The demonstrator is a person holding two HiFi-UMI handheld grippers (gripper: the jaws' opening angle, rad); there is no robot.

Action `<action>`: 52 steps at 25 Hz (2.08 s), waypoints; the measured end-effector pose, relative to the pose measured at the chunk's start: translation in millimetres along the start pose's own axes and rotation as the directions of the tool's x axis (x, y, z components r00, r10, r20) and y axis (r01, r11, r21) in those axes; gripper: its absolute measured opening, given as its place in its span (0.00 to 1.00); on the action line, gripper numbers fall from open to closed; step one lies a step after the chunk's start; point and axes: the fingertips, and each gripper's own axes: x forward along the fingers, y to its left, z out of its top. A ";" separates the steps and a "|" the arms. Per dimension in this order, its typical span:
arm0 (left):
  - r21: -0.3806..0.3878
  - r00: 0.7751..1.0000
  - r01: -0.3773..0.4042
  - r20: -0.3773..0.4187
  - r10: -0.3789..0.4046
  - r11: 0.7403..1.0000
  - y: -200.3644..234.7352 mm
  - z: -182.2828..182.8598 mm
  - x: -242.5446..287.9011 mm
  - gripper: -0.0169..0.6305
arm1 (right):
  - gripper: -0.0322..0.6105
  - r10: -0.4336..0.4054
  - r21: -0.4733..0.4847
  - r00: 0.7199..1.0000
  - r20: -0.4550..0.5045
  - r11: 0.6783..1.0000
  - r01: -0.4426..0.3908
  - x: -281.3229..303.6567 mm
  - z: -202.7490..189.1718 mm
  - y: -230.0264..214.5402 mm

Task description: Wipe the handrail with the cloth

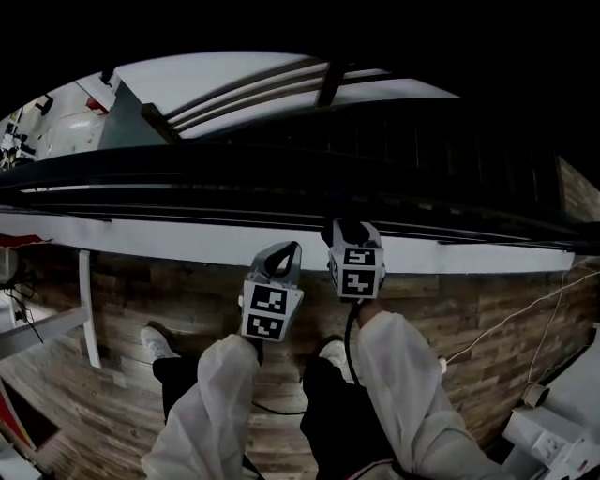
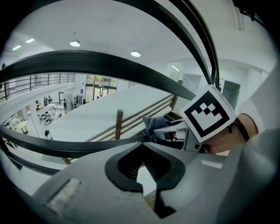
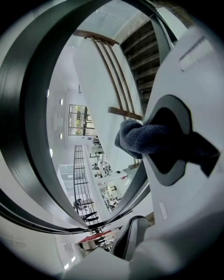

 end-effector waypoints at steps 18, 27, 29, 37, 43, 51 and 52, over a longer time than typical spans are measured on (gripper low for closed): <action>0.075 0.987 0.161 -0.038 -0.158 0.984 -175.1 13.1 104.7 0.03 | 0.20 -0.154 0.086 0.988 0.016 0.985 0.152 -53.5 -51.1 -217.5; 0.097 0.974 0.226 -0.050 -0.222 0.969 -228.9 18.5 129.6 0.03 | 0.20 -0.297 0.091 0.955 -0.009 0.951 0.296 -78.9 -87.5 -332.8; 0.115 0.970 0.243 -0.046 -0.239 0.963 -236.8 22.0 133.4 0.03 | 0.20 -0.328 0.097 0.945 -0.003 0.940 0.326 -84.9 -91.1 -351.2; 0.129 0.955 0.298 -0.047 -0.294 0.946 -281.9 22.7 146.4 0.03 | 0.20 -0.389 0.102 0.921 -0.016 0.916 0.388 -105.4 -113.1 -405.9; 0.147 0.938 0.347 -0.060 -0.341 0.926 -314.9 20.2 155.0 0.03 | 0.20 -0.420 0.112 0.899 -0.124 0.894 0.434 -124.0 -151.3 -452.7; 0.150 0.931 0.363 -0.080 -0.355 0.919 -317.5 10.7 140.8 0.03 | 0.20 -0.440 0.070 0.896 -0.061 0.894 0.443 -147.8 -137.6 -435.7; 0.143 0.933 0.359 -0.078 -0.351 0.922 -312.3 11.9 136.7 0.03 | 0.20 -0.438 0.071 0.897 -0.064 0.894 0.442 -149.9 -136.0 -429.4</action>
